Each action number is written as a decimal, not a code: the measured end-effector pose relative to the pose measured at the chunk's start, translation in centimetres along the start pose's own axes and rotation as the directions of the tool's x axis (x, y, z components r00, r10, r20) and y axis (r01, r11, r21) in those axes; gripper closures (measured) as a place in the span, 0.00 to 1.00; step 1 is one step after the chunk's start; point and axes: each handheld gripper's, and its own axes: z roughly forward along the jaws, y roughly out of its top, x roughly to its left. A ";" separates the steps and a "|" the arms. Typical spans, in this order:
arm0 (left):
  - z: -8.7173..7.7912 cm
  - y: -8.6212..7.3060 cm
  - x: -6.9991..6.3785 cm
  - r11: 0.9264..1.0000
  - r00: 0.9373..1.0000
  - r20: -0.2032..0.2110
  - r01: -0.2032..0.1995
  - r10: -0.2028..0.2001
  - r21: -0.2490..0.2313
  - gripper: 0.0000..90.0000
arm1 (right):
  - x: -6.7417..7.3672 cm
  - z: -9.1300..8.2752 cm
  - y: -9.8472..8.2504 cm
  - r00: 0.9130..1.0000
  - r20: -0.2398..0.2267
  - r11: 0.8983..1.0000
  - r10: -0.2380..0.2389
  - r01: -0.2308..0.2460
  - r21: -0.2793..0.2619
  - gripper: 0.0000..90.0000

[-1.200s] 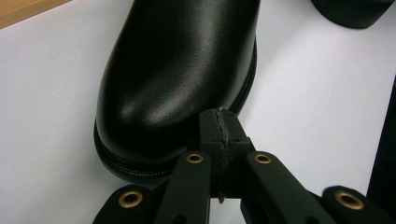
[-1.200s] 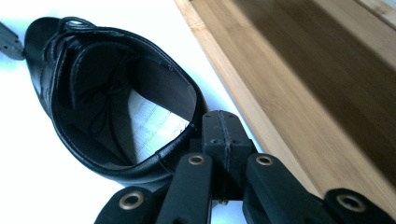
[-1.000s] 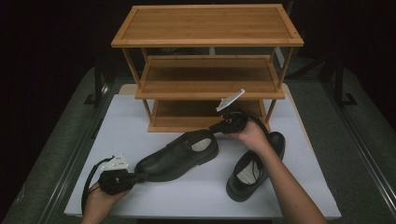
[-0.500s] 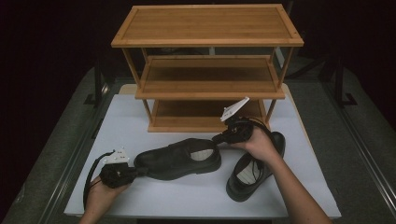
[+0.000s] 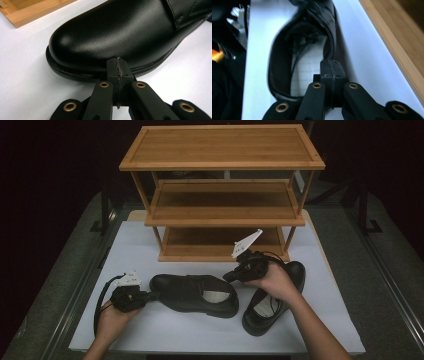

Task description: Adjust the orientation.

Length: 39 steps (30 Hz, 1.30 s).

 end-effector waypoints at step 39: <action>4.8 5.0 2.5 0.999 0.996 -0.090 -0.031 0.028 -0.028 1.00 | 6.2 -0.3 -3.9 0.998 -0.055 0.989 0.039 -0.047 -0.138 1.00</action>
